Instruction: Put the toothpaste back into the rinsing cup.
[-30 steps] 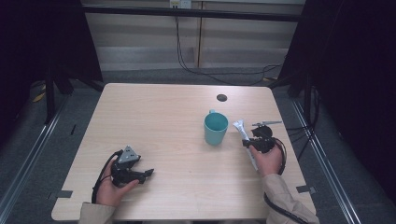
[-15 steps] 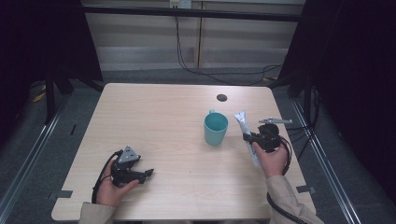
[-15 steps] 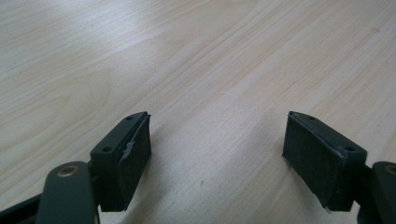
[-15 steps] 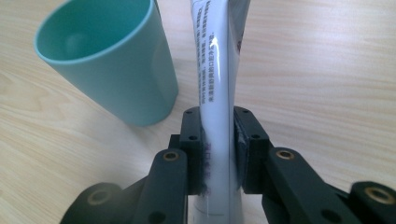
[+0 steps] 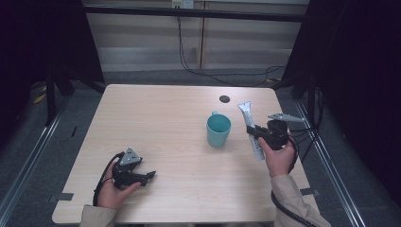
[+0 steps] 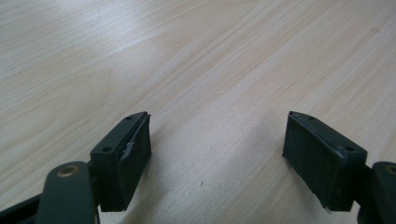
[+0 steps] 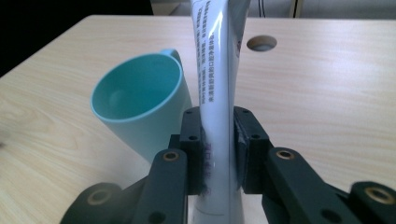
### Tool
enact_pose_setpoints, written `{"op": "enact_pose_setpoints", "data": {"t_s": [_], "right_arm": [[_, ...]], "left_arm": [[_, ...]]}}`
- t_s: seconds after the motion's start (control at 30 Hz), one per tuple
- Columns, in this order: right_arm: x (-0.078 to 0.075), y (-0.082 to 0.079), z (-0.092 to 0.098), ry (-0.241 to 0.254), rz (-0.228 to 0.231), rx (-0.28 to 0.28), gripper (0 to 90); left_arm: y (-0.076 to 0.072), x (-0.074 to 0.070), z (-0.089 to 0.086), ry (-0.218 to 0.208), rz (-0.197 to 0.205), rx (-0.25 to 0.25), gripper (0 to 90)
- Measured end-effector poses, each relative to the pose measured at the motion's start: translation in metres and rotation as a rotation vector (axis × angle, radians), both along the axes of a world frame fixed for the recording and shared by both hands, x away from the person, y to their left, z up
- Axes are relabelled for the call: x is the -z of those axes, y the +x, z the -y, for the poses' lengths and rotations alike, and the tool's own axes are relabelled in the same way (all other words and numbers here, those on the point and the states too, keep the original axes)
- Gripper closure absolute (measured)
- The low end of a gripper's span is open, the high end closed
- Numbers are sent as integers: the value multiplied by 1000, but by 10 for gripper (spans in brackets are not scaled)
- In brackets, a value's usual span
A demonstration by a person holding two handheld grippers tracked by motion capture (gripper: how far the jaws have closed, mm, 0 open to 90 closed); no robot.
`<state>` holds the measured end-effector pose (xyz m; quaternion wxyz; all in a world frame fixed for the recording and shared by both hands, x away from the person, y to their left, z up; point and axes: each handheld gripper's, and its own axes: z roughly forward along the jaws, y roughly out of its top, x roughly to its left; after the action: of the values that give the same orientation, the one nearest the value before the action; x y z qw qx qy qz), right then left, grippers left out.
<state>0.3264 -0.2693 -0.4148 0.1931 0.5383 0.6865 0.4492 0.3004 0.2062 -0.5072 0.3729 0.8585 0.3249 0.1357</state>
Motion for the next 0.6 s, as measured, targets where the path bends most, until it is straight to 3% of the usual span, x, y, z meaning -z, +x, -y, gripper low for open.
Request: {"op": "enact_pose_setpoints", "data": {"t_s": [0.3, 0.6], "right_arm": [[-9, 0, 0, 39, 68, -4, 757], [-15, 2, -4, 59, 100, -18, 757]], "left_arm": [[0, 0, 0, -3, -2, 1, 227], [0, 0, 0, -3, -2, 2, 223]]}}
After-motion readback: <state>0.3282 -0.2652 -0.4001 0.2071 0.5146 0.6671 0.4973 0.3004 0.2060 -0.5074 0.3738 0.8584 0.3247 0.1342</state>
